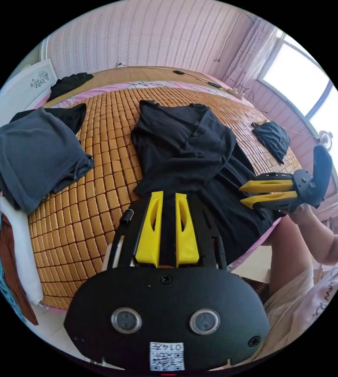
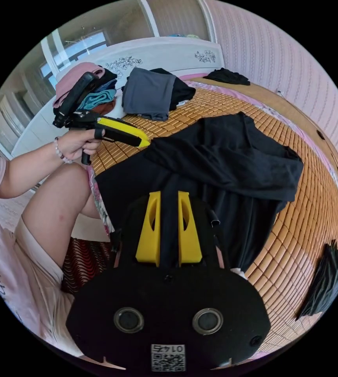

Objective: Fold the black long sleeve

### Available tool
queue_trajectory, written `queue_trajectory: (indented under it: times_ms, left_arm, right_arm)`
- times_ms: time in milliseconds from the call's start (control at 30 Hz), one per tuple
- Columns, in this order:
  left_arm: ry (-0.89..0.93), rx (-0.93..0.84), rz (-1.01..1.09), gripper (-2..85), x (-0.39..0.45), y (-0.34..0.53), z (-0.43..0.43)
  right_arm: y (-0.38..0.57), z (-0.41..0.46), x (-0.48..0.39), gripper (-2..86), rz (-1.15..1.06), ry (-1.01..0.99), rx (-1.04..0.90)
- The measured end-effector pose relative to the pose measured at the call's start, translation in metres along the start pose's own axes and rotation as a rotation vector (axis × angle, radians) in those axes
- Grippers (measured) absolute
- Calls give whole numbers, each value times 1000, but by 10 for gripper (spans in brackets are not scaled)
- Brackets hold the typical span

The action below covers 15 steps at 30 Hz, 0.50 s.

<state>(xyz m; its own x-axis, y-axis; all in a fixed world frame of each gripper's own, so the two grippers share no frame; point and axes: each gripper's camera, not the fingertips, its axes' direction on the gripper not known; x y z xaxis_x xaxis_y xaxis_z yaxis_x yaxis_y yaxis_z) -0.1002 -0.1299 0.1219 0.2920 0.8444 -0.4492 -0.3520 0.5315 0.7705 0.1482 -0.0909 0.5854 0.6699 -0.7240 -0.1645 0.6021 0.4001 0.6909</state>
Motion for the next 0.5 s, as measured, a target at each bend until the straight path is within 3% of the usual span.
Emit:
queue_trajectory:
  times_ms: [167, 300, 500]
  left_arm:
    - [58, -26, -127, 63, -50, -21, 10]
    - [76, -104, -105, 34, -56, -21, 23]
    - [86, -104, -23, -7, -57, -17, 2]
  right_arm:
    - [-64, 52, -35, 88, -97, 34, -3]
    - [-92, 101, -38, 81, -97, 121, -104]
    - [-95, 71, -18, -1, -49, 70, -46]
